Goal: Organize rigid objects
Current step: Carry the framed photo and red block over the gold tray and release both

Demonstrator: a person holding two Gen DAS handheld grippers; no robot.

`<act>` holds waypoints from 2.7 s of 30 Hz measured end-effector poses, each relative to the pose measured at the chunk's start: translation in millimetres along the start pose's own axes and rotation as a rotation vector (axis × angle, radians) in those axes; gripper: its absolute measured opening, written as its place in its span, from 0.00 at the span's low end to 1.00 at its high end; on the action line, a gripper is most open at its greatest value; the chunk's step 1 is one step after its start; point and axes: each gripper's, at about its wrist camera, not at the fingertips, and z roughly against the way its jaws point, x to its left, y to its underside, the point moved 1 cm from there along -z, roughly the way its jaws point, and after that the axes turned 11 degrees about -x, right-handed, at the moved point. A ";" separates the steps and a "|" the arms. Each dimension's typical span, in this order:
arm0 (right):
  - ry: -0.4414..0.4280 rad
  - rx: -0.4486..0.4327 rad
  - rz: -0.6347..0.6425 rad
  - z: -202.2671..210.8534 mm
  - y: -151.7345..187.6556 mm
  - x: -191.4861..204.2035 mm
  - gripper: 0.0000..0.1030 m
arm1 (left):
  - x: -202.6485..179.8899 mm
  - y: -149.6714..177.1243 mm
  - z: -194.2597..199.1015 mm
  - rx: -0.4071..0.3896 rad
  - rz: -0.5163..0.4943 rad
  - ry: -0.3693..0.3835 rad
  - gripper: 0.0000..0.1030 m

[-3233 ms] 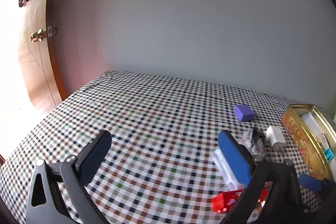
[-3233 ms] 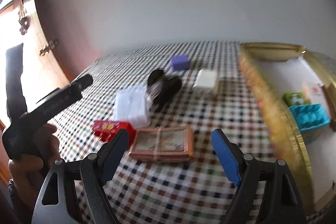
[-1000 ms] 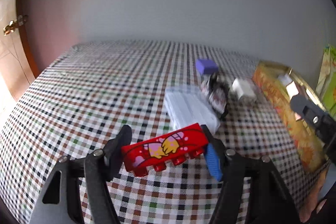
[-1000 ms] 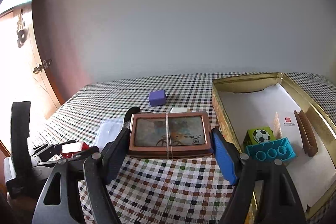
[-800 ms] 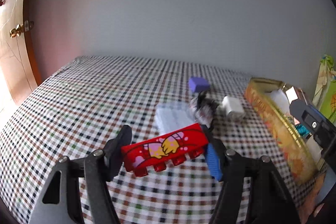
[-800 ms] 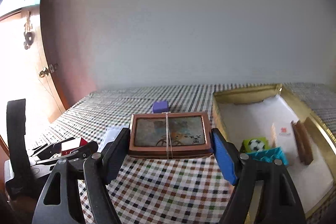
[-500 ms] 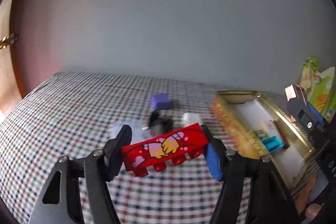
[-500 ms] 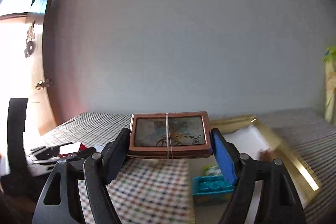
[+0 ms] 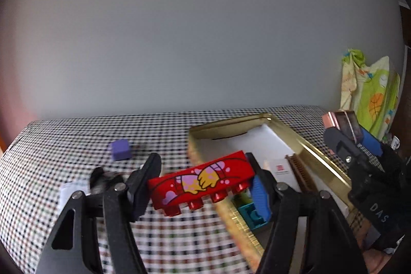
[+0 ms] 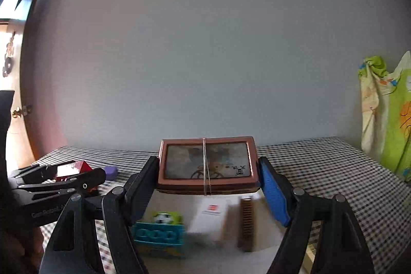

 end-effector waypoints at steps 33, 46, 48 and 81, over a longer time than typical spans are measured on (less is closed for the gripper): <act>0.081 0.120 -0.029 -15.6 -5.9 -32.5 0.76 | -100.5 29.1 -25.5 0.129 -0.186 0.236 0.64; 0.042 0.228 -0.049 -31.2 -2.3 -37.2 0.76 | -102.9 30.1 -24.4 0.143 -0.261 0.150 0.64; 0.041 0.236 -0.046 -31.4 -2.7 -36.6 0.76 | -101.5 30.0 -25.7 0.156 -0.255 0.149 0.64; 0.004 0.181 -0.292 -24.7 -2.1 -66.9 0.82 | -53.5 13.1 -22.7 0.043 -0.113 0.011 1.00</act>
